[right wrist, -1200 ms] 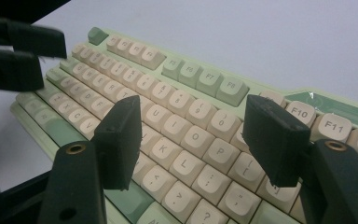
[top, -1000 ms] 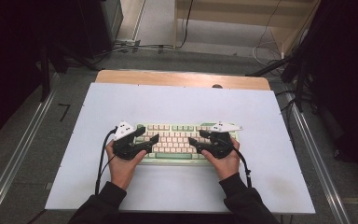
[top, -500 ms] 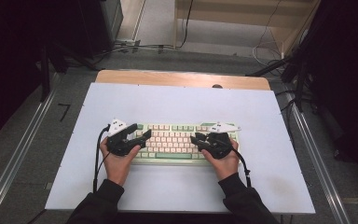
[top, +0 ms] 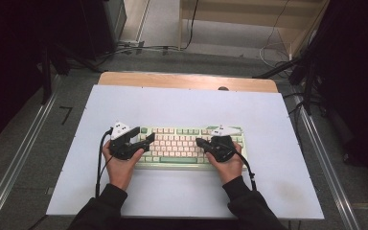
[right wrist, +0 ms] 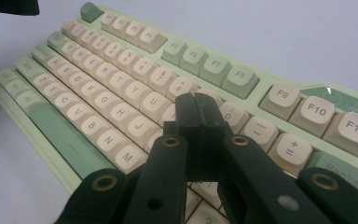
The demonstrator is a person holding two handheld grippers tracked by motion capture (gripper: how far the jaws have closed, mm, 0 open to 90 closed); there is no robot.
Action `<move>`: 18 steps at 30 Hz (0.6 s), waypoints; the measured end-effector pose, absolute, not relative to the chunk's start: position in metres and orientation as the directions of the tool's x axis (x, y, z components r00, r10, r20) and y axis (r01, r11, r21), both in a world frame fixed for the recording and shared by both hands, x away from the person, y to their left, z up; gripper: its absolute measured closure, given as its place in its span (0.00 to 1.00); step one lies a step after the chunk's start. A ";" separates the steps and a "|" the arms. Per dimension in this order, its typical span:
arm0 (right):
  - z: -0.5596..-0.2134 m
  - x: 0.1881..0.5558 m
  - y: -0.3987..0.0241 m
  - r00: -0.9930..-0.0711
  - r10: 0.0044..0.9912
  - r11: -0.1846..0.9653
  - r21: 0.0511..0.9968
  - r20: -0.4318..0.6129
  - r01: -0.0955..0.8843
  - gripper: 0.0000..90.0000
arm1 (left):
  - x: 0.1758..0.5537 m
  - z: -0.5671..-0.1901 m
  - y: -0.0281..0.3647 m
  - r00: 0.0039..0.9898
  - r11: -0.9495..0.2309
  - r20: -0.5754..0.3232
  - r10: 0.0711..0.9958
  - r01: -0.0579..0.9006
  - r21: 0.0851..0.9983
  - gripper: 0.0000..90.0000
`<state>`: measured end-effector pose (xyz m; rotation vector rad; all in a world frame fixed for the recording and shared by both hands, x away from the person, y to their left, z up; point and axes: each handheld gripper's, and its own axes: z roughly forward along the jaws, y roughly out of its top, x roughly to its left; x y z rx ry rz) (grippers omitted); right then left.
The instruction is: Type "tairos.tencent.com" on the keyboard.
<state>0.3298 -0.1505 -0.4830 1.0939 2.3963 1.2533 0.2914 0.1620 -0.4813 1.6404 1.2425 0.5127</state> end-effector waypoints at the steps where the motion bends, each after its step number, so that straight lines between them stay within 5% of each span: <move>1: -0.483 0.330 -0.150 -0.696 0.705 0.358 0.779 0.136 0.515 0.98 | 0.291 -0.481 0.162 0.389 0.001 -0.217 0.895 0.485 0.875 0.37; 18: -0.489 0.337 -0.143 -0.692 0.714 0.389 0.763 0.104 0.517 0.98 | 0.290 -0.481 0.159 0.401 -0.002 -0.221 0.889 0.487 0.873 0.37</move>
